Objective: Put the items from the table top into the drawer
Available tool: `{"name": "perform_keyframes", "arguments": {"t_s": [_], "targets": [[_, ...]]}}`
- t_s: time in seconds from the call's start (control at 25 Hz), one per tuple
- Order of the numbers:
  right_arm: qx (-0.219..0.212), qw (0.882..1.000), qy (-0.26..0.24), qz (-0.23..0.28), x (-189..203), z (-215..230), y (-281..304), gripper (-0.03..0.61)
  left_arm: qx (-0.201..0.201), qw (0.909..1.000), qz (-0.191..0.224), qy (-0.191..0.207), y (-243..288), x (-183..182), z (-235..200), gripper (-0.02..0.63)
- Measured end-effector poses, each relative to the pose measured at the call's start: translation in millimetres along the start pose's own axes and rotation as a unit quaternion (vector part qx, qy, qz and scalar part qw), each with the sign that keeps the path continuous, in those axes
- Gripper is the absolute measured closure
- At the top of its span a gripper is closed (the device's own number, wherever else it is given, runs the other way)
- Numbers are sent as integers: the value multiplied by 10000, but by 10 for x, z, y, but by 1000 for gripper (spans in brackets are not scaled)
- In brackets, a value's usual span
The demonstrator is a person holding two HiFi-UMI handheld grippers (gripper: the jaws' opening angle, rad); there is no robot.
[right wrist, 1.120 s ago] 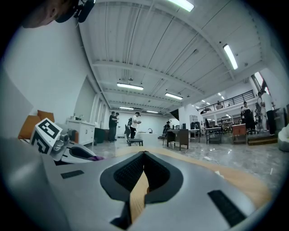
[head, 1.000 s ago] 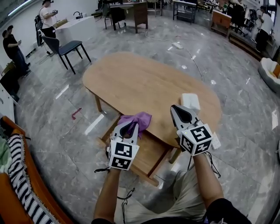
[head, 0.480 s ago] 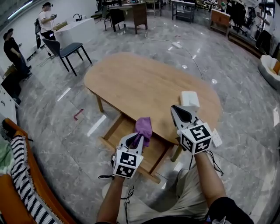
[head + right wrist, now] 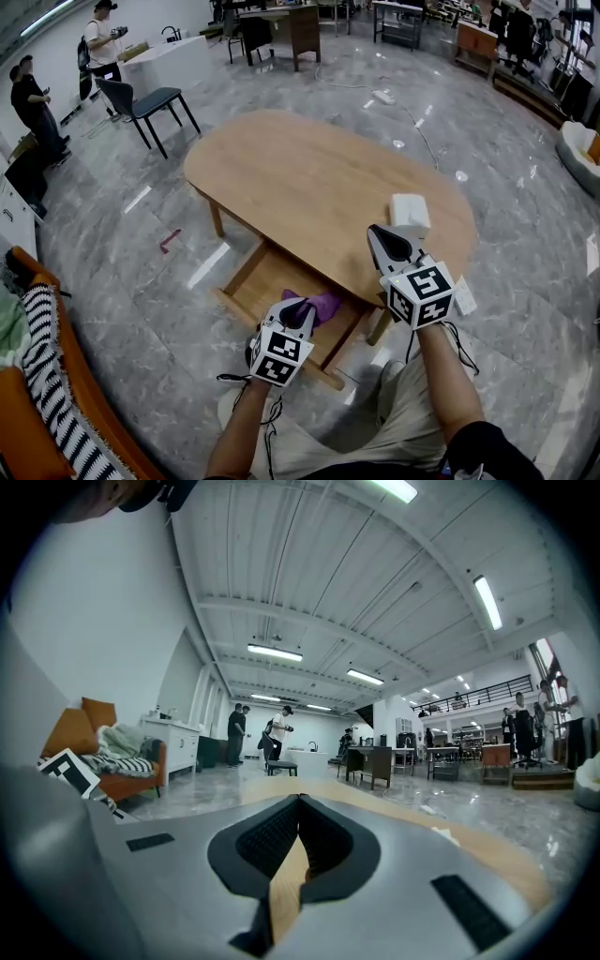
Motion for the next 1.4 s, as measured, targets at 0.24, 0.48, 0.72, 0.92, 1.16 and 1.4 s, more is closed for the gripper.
{"name": "perform_keyframes", "arguments": {"t_s": [0.24, 0.48, 0.72, 0.92, 1.16, 1.4], "targets": [[-21, 10000, -43, -41, 5, -17, 4, 565, 48, 10000, -7, -11, 23, 50, 4, 574], [-20, 9999, -111, -90, 20, -39, 37, 565, 356, 9992, 45, -178, 64, 52, 3, 419], [-3, 9999, -128, -110, 32, -15, 5, 565, 383, 9989, 181, -201, 38, -18, 16, 368], [-6, 9998, -158, -115, 22, -25, 14, 565, 313, 9985, 364, -276, 14, -87, -22, 297], [8, 9997, -187, -126, 39, -25, -1, 565, 199, 9979, 471, -386, 39, -69, -48, 181], [6, 9997, -191, -135, 43, -30, 7, 565, 253, 9990, 302, -203, 57, -45, -22, 170]]}}
Point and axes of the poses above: the fingertips, and each gripper's own axes: y forward along the fingers, z to its right, x out of its underside, the point moved 7 cm from there along -y, backward along the fingers, and after that the axes turned 4 degrees about -x, right-handed, at the moved point
